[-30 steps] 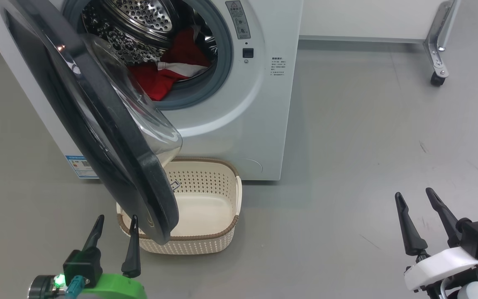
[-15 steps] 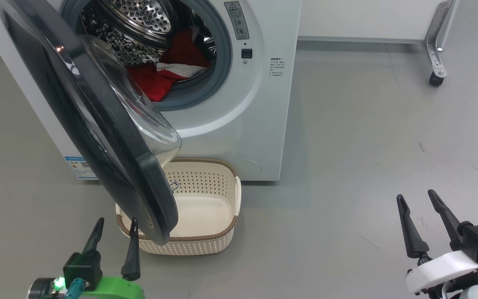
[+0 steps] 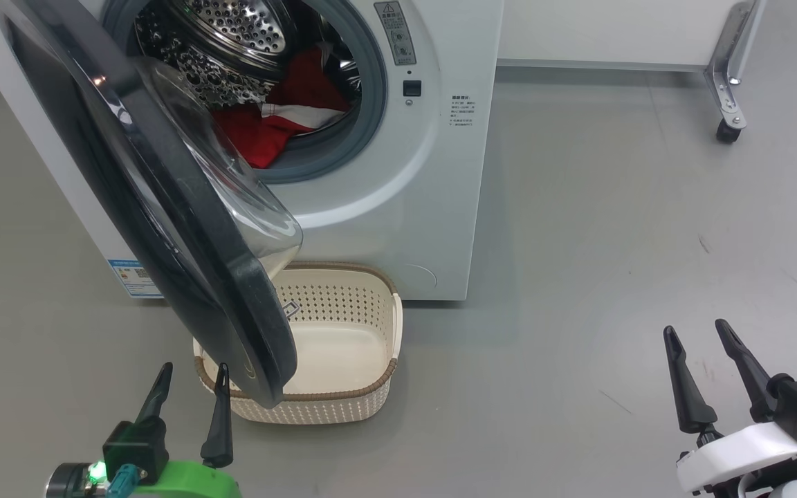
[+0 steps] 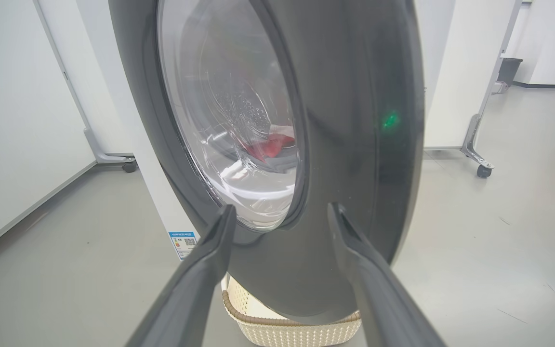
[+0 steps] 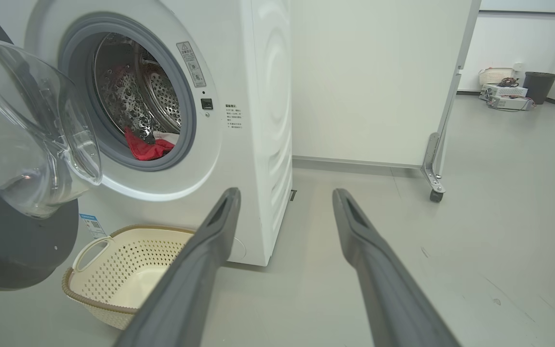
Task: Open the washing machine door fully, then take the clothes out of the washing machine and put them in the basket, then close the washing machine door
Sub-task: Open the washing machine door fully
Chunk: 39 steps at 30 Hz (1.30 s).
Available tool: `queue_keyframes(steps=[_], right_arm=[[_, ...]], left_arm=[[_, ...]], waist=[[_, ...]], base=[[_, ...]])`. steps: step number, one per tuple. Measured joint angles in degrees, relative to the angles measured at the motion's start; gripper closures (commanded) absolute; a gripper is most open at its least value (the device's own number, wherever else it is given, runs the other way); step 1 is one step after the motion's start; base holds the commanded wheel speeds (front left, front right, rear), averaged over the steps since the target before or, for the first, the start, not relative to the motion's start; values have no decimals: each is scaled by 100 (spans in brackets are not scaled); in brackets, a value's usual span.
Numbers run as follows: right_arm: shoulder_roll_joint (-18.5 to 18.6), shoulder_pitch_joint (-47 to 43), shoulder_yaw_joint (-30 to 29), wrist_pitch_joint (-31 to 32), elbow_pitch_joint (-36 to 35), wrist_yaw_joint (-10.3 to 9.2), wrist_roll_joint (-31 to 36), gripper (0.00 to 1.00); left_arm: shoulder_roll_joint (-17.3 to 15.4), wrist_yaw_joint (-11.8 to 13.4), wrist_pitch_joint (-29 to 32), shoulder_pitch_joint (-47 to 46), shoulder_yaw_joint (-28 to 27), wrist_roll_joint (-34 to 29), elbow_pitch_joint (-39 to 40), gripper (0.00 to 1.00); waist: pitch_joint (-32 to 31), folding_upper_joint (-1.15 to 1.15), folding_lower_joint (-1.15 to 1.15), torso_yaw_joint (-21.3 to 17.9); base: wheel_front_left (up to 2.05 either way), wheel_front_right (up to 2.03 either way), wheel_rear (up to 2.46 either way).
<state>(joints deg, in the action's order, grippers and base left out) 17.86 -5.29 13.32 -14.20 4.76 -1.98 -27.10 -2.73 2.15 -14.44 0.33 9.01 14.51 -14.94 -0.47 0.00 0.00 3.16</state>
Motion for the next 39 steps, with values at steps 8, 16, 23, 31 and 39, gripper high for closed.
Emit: queue_keyframes(steps=[8,16,23,31,39], right_arm=[[-83,-38,-36,0,0,90,81,0],[-149,-80,-132,0,0,143,163,0],[-177,-93,-189,0,1,192,240,0],[-213,-114,-215,0,19,253,359,0],[-290,-114,-257,0,33,311,396,0]], left_arm=[[3,-19,0,1,-26,-15,2,0],[5,-41,0,2,-59,-18,8,0],[7,-44,0,3,-63,-25,19,0],[8,-96,0,3,-32,-14,20,53],[11,-143,0,3,21,-24,44,100]], waist=[[7,0,0,16],[8,0,0,23],[18,0,0,25],[34,0,0,37],[41,0,0,50]], base=[[0,0,0],[0,0,0],[0,0,0],[0,0,0],[0,0,0]])
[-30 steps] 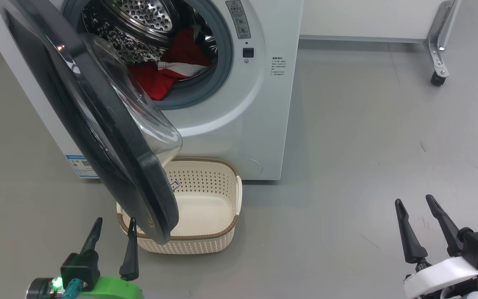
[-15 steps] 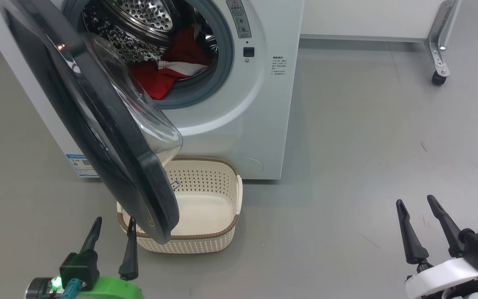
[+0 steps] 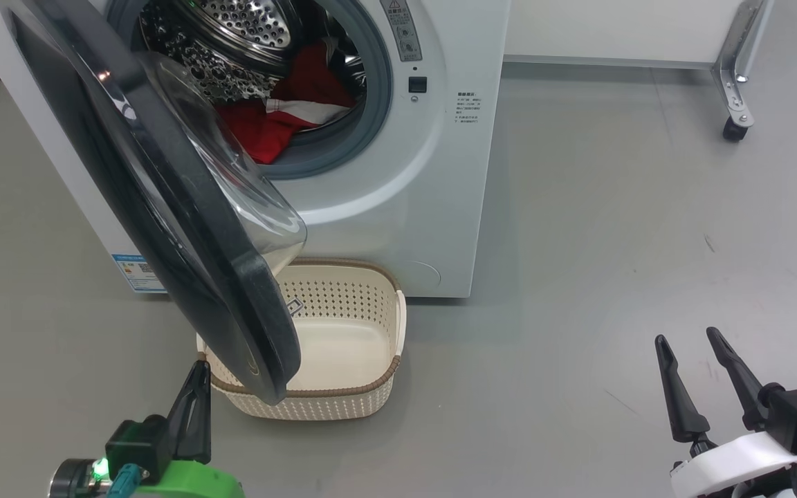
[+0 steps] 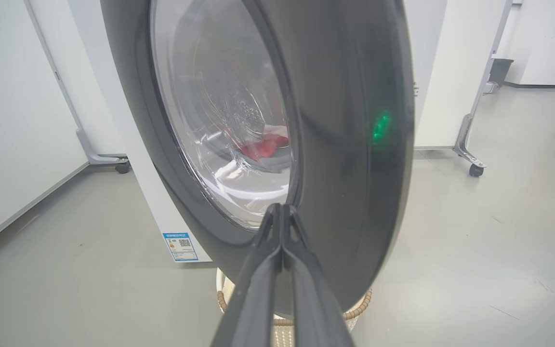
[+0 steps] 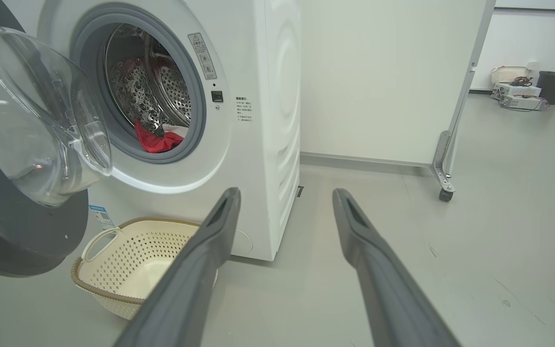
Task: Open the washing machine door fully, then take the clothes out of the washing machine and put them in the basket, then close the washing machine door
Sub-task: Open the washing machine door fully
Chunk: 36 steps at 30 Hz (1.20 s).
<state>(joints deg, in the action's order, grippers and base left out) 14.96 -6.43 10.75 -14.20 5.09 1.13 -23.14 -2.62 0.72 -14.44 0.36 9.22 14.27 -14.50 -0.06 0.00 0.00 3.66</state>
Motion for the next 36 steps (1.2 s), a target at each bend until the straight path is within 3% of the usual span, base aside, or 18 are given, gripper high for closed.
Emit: queue_keyframes(steps=[9,22,36], right_arm=[[-114,-1,-111,0,32,40,47,0],[-205,-3,-205,0,87,134,113,0],[-309,-1,-305,0,171,186,163,0]], left_arm=[[7,34,0,-1,-209,4,134,100],[20,75,-1,-559,-614,-177,1178,100],[12,-140,-27,-1073,-554,-313,1713,100]], waist=[[4,0,0,18],[-16,0,0,40],[-51,0,0,-10]], base=[[0,0,0],[0,0,0],[0,0,0]])
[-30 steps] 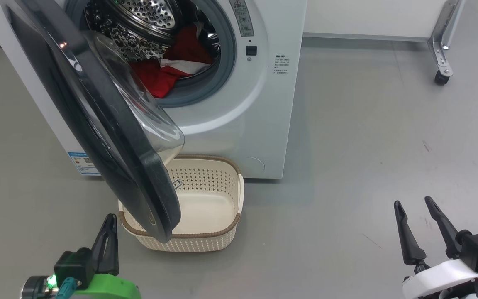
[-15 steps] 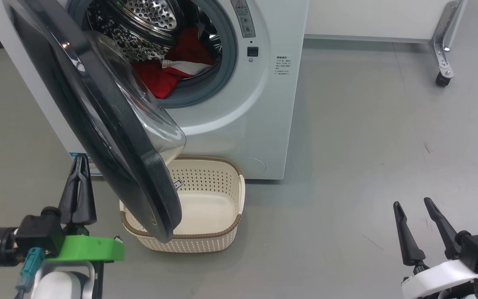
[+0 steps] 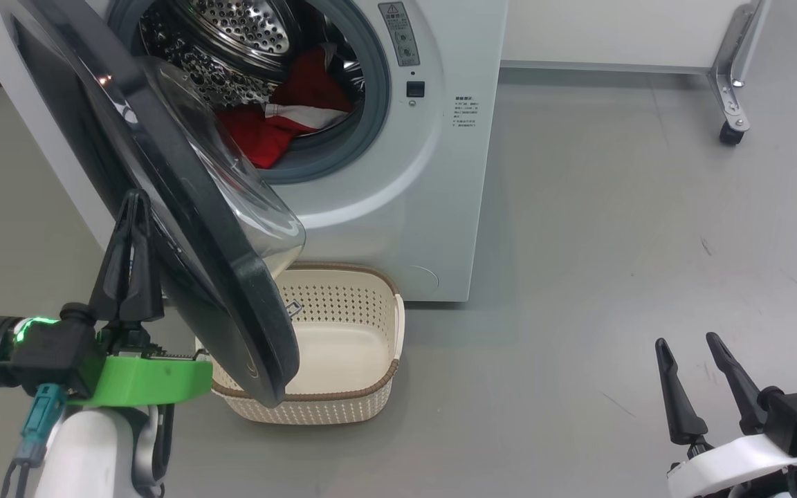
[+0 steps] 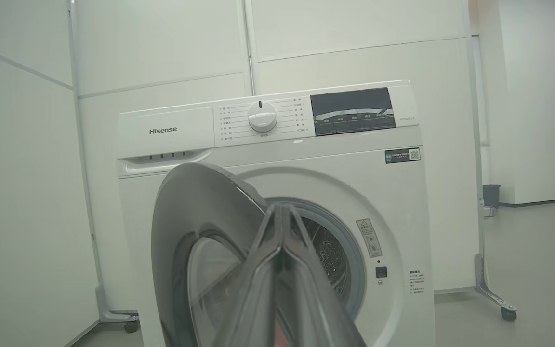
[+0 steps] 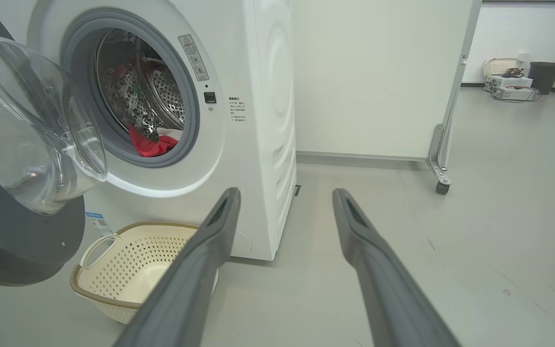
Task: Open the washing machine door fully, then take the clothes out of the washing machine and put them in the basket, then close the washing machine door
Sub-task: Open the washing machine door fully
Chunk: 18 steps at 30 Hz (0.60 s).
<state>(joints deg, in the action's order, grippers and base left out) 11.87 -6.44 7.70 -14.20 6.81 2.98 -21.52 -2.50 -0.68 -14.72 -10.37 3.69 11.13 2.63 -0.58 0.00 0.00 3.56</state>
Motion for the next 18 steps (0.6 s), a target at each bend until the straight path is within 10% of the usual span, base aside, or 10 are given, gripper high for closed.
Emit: queue_keyframes(steps=[18], right_arm=[[-157,2,-55,0,93,151,59,0]], left_arm=[[2,-368,-4,-106,1107,-267,-81,100]], waist=[[-65,0,0,-176]], base=[[0,0,0]])
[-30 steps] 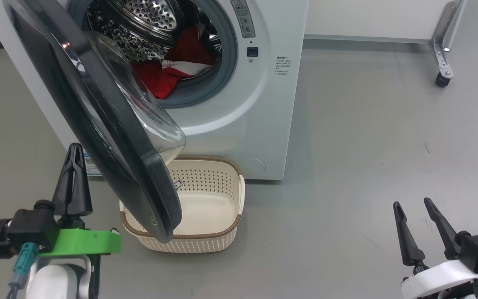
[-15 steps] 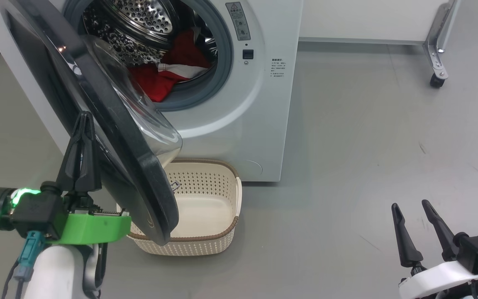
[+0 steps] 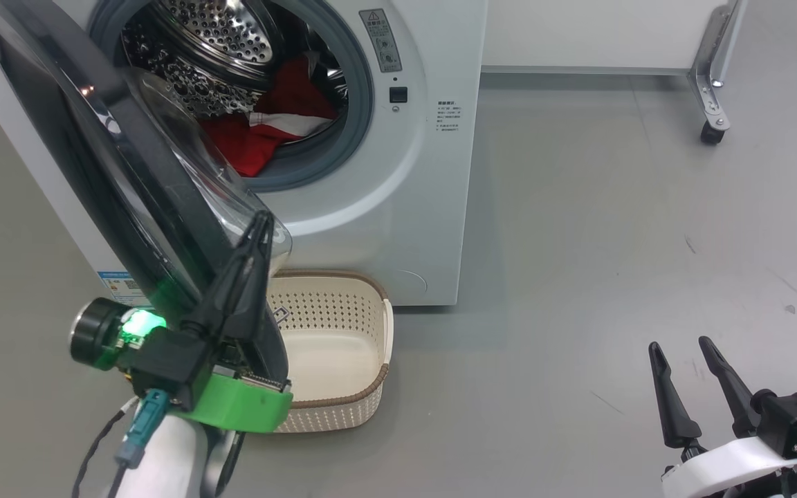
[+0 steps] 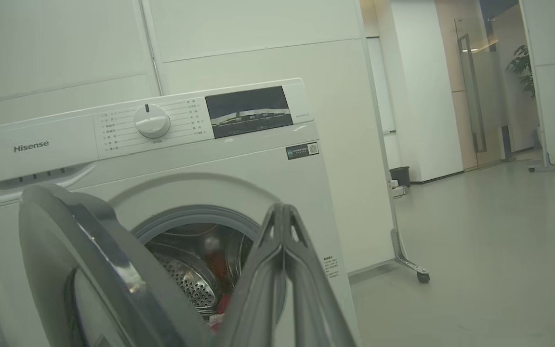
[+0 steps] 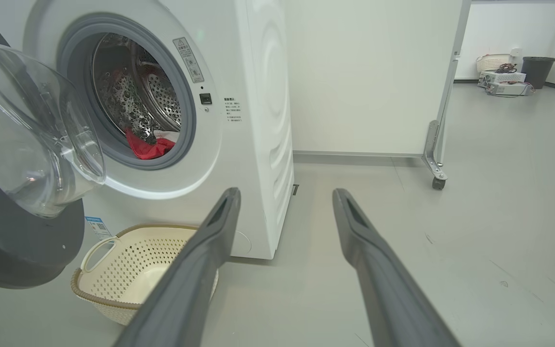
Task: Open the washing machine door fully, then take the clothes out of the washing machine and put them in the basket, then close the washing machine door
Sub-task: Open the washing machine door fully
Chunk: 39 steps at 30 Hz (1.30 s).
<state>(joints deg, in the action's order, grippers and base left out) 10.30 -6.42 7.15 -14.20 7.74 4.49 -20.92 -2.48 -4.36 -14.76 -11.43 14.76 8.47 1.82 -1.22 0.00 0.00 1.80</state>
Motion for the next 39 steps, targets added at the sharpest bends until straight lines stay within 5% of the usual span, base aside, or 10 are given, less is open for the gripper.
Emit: queue_keyframes(steps=[11,39], right_arm=[[-56,1,-40,-1,52,49,46,0],[-269,3,-182,0,212,99,145,0]], left_arm=[[1,-42,452,264,437,402,-853,100],[3,388,559,-99,544,797,-1931,100]], waist=[[3,0,0,-143],[163,0,0,-378]], base=[[0,0,0],[0,0,0]])
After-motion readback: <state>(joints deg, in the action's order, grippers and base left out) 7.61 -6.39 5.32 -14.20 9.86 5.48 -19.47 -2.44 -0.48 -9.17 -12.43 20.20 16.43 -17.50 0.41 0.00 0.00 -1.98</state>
